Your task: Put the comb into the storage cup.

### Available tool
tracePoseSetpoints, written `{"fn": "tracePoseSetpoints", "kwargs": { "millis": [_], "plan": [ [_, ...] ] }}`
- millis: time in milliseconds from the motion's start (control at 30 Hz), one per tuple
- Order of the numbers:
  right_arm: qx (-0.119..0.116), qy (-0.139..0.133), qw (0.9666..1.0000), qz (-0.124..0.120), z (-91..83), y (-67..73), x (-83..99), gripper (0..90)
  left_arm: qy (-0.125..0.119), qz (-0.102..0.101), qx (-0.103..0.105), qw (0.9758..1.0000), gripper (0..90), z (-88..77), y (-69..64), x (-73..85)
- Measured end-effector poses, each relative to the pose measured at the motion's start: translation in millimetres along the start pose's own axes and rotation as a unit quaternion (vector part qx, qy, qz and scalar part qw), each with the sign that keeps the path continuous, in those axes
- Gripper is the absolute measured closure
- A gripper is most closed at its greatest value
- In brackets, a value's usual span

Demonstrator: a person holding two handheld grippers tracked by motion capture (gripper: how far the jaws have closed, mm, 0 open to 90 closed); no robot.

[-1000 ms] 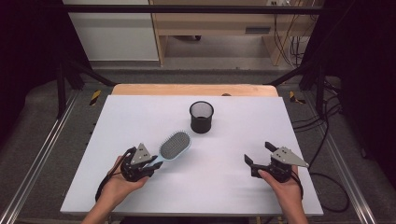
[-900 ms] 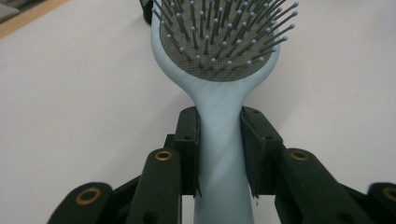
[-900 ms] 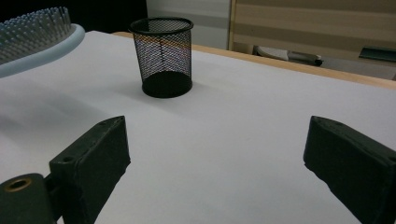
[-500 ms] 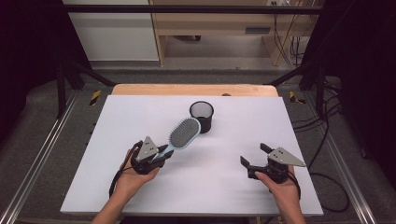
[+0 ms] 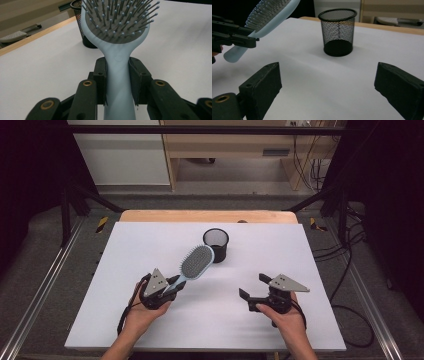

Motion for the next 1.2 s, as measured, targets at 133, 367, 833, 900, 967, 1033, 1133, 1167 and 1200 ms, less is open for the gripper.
{"fn": "tracePoseSetpoints", "kwargs": {
  "millis": [133,367,833,900,967,1033,1133,1167,1200],
  "plan": [
    [-0.016,-0.003,0.9997,0.015,15.4,5.5,-4.6,6.5,-0.005,-0.001,0.0,1.0,69.3,-0.8,-1.9,-0.7],
    [-0.055,0.01,0.9979,0.031,52.8,23.0,-18.9,6.0,-0.014,-0.005,0.002,0.9999,69.3,-3.4,-4.8,-2.5],
    [-0.099,-0.011,0.9943,0.038,91.1,54.0,-35.6,5.5,-0.026,-0.022,0.007,0.9994,69.3,-5.3,-8.3,-3.9],
    [-0.104,-0.014,0.9937,0.04,93.9,57.5,-38.0,5.4,-0.029,-0.025,0.009,0.9992,69.3,-5.4,-9.2,-4.5],
    [-0.108,-0.017,0.9931,0.042,96.4,60.0,-40.6,5.6,-0.031,-0.024,0.01,0.9992,69.3,-5.6,-10.4,-5.2],
    [-0.11,-0.02,0.9927,0.044,98.4,61.9,-43.0,5.9,-0.032,-0.024,0.01,0.9991,69.3,-5.9,-11.4,-5.9],
    [-0.116,-0.025,0.9918,0.049,100.8,64.4,-46.6,6.3,-0.036,-0.026,0.012,0.9989,69.3,-6.0,-13.4,-6.9],
    [-0.117,-0.027,0.9914,0.051,101.5,65.1,-47.7,6.5,-0.036,-0.025,0.012,0.9989,69.3,-6.0,-13.9,-7.1],
    [-0.12,-0.029,0.9908,0.055,103.2,65.9,-49.7,6.8,-0.036,-0.025,0.013,0.9989,69.3,-6.2,-14.5,-7.3]
  ]
}}
Point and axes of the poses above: each handheld gripper's, and its own axes: z roughly forward along the jaws, x roughly out of its underside, y roughly to its left, the point moved 6 cm from there along z, roughly forward along the jaws, and after that the axes turned 12 degrees about -x, right-handed, at the moved point
